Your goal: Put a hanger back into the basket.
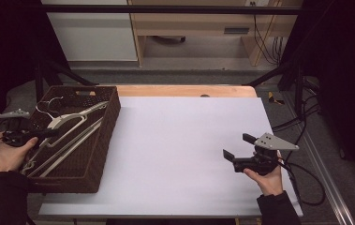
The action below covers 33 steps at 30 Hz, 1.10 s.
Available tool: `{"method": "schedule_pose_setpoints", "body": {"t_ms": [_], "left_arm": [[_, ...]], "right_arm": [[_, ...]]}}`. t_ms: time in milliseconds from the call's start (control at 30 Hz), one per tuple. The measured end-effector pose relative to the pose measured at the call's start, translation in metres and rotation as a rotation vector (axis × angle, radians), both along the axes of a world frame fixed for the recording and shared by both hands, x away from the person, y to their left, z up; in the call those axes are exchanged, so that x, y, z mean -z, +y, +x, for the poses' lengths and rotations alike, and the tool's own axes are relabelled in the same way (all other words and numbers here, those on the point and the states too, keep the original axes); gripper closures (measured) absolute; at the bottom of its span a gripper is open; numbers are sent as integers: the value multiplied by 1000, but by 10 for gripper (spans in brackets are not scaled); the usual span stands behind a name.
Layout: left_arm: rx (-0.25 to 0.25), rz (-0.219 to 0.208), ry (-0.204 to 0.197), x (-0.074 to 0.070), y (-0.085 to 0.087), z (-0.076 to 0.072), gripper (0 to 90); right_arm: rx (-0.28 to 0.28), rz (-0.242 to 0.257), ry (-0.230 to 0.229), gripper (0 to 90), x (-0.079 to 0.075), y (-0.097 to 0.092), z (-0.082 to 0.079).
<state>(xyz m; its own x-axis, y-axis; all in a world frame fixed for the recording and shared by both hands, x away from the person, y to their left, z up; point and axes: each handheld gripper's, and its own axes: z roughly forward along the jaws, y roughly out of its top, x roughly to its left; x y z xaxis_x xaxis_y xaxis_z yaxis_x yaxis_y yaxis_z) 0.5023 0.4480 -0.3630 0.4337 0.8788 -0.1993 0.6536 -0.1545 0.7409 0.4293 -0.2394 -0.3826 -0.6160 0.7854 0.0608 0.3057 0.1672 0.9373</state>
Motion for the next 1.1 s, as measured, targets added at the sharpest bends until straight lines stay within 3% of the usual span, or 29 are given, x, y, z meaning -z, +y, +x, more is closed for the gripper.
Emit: {"method": "schedule_pose_setpoints", "body": {"t_ms": [67, 133, 200, 267, 300, 400, 533, 633, 767, 800, 833, 900, 1100], "left_arm": [[-17, -5, 31, 1, 2, 2, 813], [-47, -1, 25, 2, 3, 3, 806], [-85, 25, 27, 3, 5, 4, 794], [-157, 60, 24, 4, 7, 5, 776], [-157, 60, 24, 4, 7, 5, 765], [-233, 91, -24, 1, 12, 0, 661], [-263, 70, -87, -8, 18, -11, 599], [-258, 26, -140, -16, 15, -21, 558], [-224, -3, -220, -26, 2, -36, 495], [-224, -3, -220, -26, 2, -36, 471], [-203, -22, -275, -30, -8, -44, 439], [-179, -34, -321, -32, -20, -51, 388], [-70, -90, -417, -33, -59, -72, 237]], "right_arm": [[-2, -4, 0, 52, 1, 2, 1], [-8, -11, -4, 52, 1, 2, 0], [-6, -6, -4, 53, 0, 1, 0], [-8, -5, -7, 54, 0, 0, 0], [-8, -5, -7, 54, 0, 0, 0], [-9, -6, -10, 53, -1, 0, 0], [-3, -2, -1, 53, 0, 1, 0], [-5, -1, 0, 53, 0, 1, 0], [-1, 6, -5, 53, -1, 1, 0], [-1, 6, -5, 53, -1, 1, 0], [-3, 10, -12, 53, -1, 1, 1], [2, 16, -12, 53, -2, 1, 1], [9, 19, -17, 48, -2, 1, 1]]}}
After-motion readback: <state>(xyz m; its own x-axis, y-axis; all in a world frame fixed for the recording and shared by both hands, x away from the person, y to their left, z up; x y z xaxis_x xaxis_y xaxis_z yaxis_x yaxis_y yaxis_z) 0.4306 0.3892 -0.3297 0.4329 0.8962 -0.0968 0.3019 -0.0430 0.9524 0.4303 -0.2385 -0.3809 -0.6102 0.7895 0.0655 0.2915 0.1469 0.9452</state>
